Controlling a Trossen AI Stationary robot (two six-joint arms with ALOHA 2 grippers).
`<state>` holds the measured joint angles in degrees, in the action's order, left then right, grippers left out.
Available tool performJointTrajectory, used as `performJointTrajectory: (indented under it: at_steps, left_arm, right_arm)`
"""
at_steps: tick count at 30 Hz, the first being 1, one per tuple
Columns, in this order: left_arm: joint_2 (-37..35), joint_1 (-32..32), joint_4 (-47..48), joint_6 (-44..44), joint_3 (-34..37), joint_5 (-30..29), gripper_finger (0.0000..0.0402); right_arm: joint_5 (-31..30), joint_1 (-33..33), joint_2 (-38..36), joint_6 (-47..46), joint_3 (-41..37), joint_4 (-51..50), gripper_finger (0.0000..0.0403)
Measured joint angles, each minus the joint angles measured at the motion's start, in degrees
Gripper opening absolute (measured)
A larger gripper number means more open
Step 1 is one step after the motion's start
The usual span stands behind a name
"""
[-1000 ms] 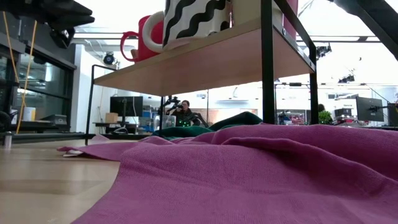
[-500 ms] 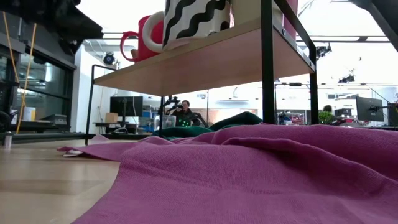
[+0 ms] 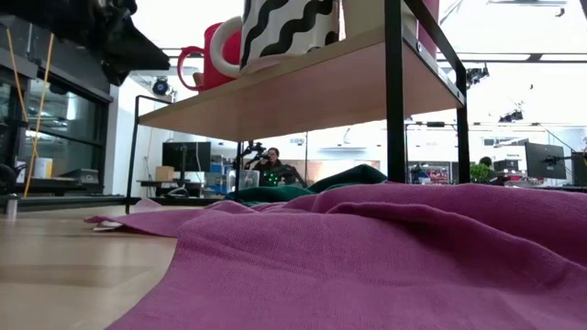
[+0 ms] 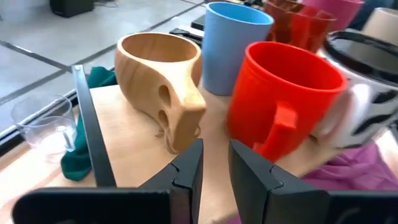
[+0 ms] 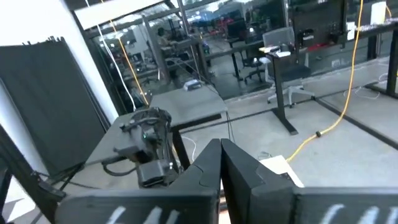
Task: Stack small to large cups/mugs on shelf
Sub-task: Put the brown mug on the shelf
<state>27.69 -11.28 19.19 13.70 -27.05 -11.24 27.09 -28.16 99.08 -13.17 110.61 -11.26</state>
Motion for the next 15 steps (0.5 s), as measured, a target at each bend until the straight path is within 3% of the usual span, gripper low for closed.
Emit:
performJointTrajectory:
  at_steps: [9, 15]
  left_arm:
    - [7.1, 0.0, -3.1, -0.6, -0.3, -0.4, 0.0065]
    - [10.6, -1.7, -3.2, -6.1, -5.1, 0.2, 0.0065]
  right_arm:
    - [0.0, 0.3, -4.5, 0.5, 0.0, -6.8, 0.0000]
    - [-0.2, 0.6, -5.5, 1.6, 0.0, -9.5, 0.0000]
